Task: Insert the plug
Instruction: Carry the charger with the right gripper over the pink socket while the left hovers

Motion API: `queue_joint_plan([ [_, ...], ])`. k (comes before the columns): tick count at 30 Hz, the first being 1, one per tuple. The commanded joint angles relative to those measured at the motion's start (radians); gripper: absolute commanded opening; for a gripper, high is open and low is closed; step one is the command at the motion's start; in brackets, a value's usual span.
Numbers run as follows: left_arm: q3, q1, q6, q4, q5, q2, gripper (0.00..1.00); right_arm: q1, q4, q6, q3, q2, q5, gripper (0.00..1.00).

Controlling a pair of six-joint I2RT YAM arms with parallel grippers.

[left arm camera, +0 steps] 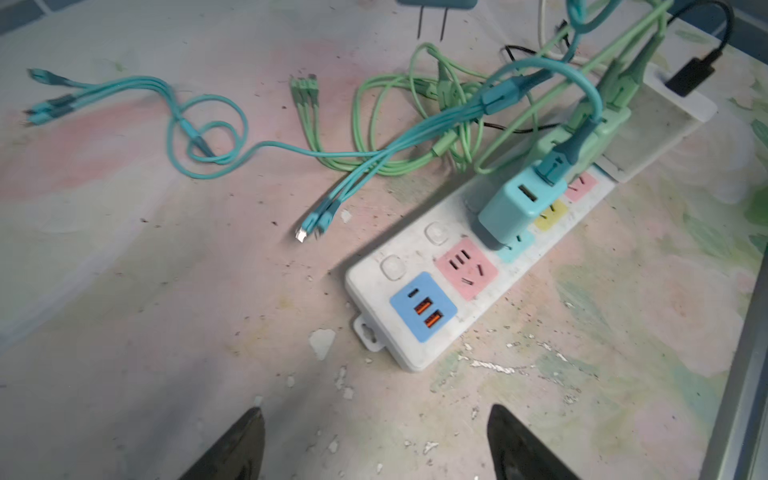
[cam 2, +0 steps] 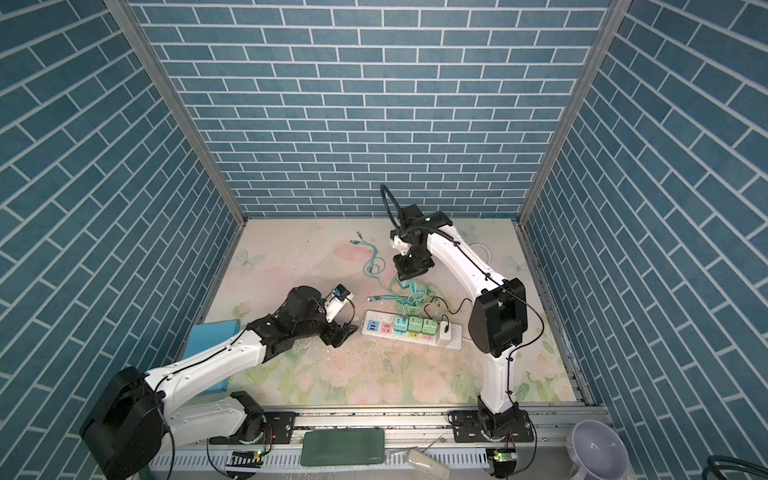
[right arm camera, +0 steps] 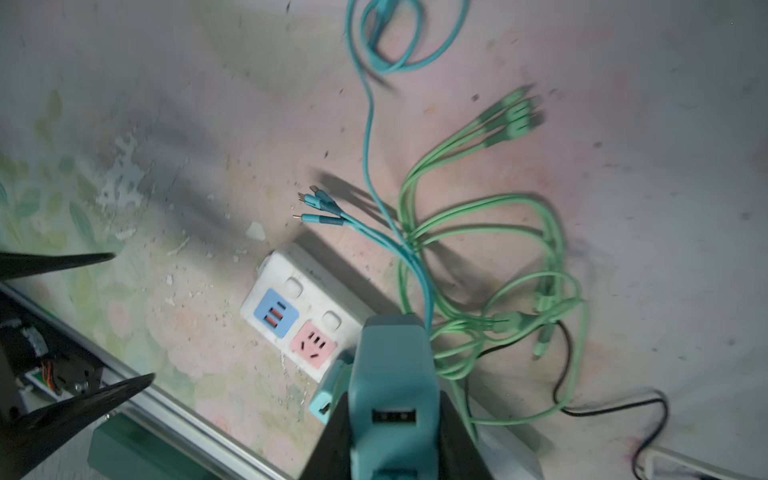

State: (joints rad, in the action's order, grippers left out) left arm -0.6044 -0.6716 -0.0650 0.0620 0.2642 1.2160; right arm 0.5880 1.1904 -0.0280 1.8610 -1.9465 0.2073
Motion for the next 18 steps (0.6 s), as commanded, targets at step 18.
queue_joint_plan([
  [18,0.028,-0.065,0.099,-0.199,-0.074,0.233,0.61,0.198,-0.152,0.237,-0.191,0.124,0.066,0.0],
])
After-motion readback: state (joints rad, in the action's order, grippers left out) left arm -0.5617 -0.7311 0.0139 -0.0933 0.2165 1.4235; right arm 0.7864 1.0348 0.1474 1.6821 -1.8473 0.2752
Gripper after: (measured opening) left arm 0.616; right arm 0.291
